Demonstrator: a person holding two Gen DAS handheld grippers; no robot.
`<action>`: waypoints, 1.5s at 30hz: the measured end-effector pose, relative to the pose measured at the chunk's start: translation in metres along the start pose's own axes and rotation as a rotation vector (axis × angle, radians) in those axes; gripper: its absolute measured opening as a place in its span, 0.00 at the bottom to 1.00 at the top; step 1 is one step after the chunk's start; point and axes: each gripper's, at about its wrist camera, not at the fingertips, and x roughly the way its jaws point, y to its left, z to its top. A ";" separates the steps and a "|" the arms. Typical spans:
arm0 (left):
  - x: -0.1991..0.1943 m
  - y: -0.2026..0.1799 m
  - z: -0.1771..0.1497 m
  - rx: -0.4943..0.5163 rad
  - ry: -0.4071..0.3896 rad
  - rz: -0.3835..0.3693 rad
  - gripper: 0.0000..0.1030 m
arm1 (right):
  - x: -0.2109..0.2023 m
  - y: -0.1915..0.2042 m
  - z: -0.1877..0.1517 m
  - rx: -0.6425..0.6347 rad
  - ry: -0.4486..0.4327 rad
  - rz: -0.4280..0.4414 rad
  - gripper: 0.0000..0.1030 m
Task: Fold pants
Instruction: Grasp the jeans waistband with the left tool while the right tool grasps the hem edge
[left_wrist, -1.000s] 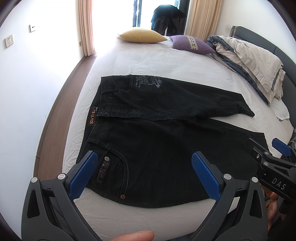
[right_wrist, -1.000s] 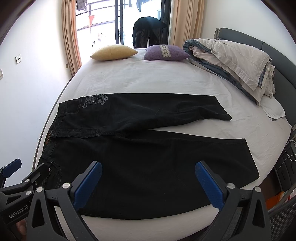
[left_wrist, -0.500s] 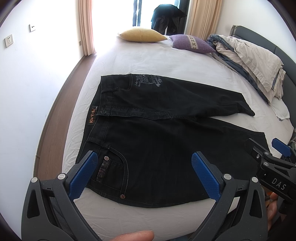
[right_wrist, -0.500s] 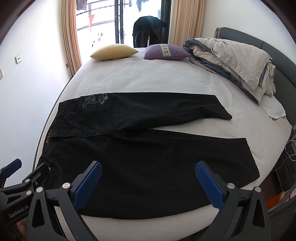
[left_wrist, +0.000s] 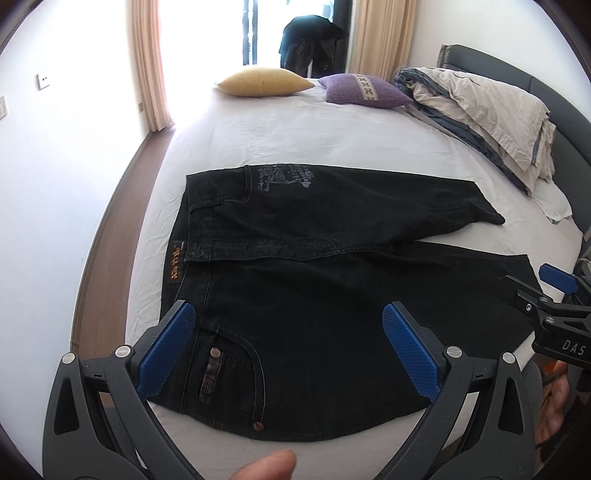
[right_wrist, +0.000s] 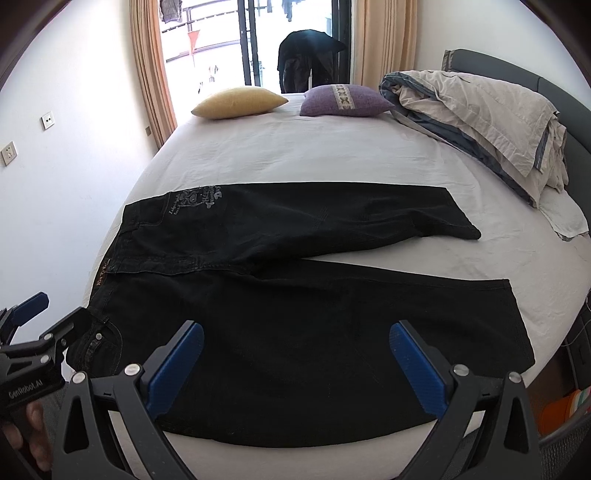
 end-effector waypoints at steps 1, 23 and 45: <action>0.008 0.006 0.007 0.017 -0.002 -0.044 1.00 | 0.002 -0.005 0.004 -0.010 -0.006 0.017 1.00; 0.298 0.073 0.222 0.486 0.352 -0.200 0.79 | 0.148 -0.056 0.129 -0.321 0.038 0.410 0.49; 0.346 0.076 0.203 0.518 0.345 -0.159 0.11 | 0.235 0.006 0.208 -0.554 0.098 0.469 0.44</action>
